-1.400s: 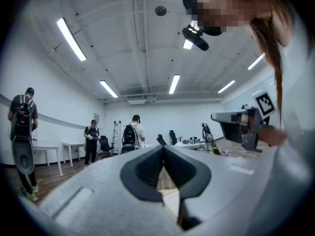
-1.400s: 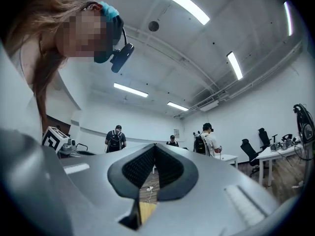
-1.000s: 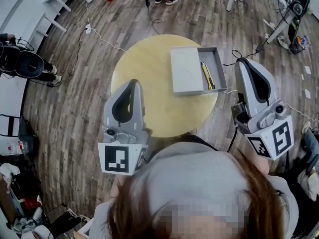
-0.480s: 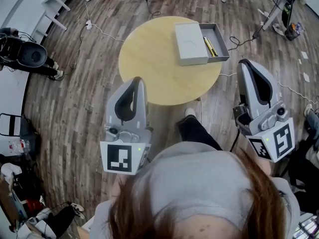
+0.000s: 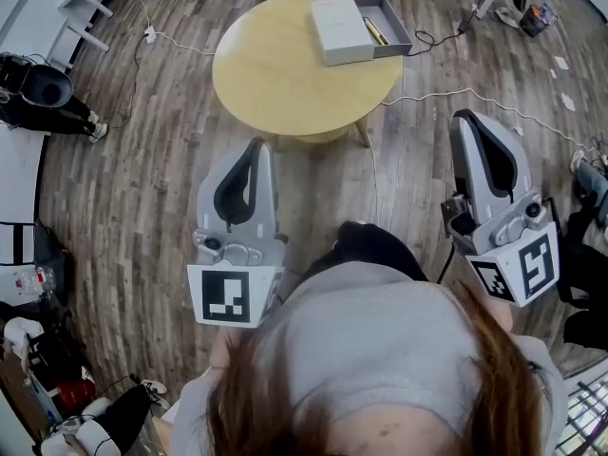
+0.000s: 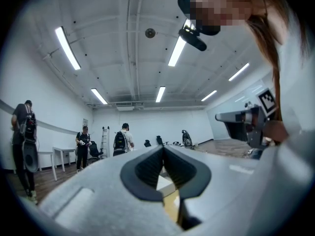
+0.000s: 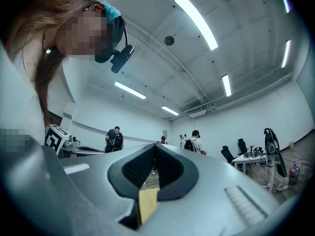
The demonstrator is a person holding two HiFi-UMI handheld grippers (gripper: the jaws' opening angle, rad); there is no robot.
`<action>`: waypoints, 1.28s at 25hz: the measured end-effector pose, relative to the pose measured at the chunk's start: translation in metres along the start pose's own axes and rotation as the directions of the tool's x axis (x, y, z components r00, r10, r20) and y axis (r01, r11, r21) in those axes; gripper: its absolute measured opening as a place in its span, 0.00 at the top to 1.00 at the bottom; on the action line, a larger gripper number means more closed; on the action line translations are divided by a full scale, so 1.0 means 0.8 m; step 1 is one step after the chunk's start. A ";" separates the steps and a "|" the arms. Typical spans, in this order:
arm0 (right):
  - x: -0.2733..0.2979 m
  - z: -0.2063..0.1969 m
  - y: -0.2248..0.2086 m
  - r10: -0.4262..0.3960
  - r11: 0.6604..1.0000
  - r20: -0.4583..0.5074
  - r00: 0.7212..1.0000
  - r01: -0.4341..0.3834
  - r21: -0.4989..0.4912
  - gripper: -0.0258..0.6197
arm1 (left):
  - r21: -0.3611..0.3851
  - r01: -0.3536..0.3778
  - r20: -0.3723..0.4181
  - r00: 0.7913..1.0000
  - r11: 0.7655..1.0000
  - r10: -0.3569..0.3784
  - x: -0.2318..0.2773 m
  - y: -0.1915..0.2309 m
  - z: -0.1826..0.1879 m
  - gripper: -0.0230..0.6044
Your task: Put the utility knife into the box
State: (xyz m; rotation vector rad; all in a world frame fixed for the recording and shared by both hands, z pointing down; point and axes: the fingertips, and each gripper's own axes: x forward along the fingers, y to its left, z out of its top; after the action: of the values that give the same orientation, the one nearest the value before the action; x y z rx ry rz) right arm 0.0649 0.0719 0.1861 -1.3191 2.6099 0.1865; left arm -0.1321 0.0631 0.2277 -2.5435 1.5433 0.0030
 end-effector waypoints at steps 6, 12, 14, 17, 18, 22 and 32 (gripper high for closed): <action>-0.047 0.019 0.024 0.024 1.000 0.011 1.000 -0.024 0.011 0.95 | -0.004 -0.010 0.006 1.000 1.000 0.010 -0.039 -0.044 0.020 0.97; -0.092 0.026 0.040 0.056 0.998 -0.025 0.998 -0.056 0.022 0.95 | -0.010 -0.034 -0.006 0.999 0.999 0.034 -0.072 -0.089 0.029 0.97; -0.105 0.028 0.044 0.070 0.997 -0.029 0.997 -0.069 0.036 0.95 | -0.016 -0.048 -0.013 0.999 0.999 0.048 -0.082 -0.100 0.030 0.97; -0.120 0.032 0.054 0.092 0.995 -0.034 0.995 -0.090 0.040 0.95 | -0.021 -0.057 -0.011 0.998 0.998 0.056 -0.098 -0.116 0.036 0.97; -0.124 0.034 0.058 0.094 0.995 -0.030 0.995 -0.093 0.037 0.95 | -0.020 -0.056 -0.009 0.998 0.998 0.056 -0.102 -0.120 0.039 0.97; -0.136 0.041 0.067 0.080 0.997 -0.019 0.997 -0.079 0.024 0.95 | -0.018 -0.052 -0.001 0.999 0.998 0.052 -0.116 -0.124 0.046 0.97; -0.146 0.046 0.077 0.044 0.999 -0.015 0.999 -0.045 -0.024 0.95 | -0.011 -0.030 0.037 0.999 0.999 0.030 -0.122 -0.129 0.057 0.97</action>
State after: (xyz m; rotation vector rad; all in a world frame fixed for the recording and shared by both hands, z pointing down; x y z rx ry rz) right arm 0.0878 0.2073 0.1796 -1.2757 2.6589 0.2175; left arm -0.0830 0.2019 0.2062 -2.5135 1.5718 0.0617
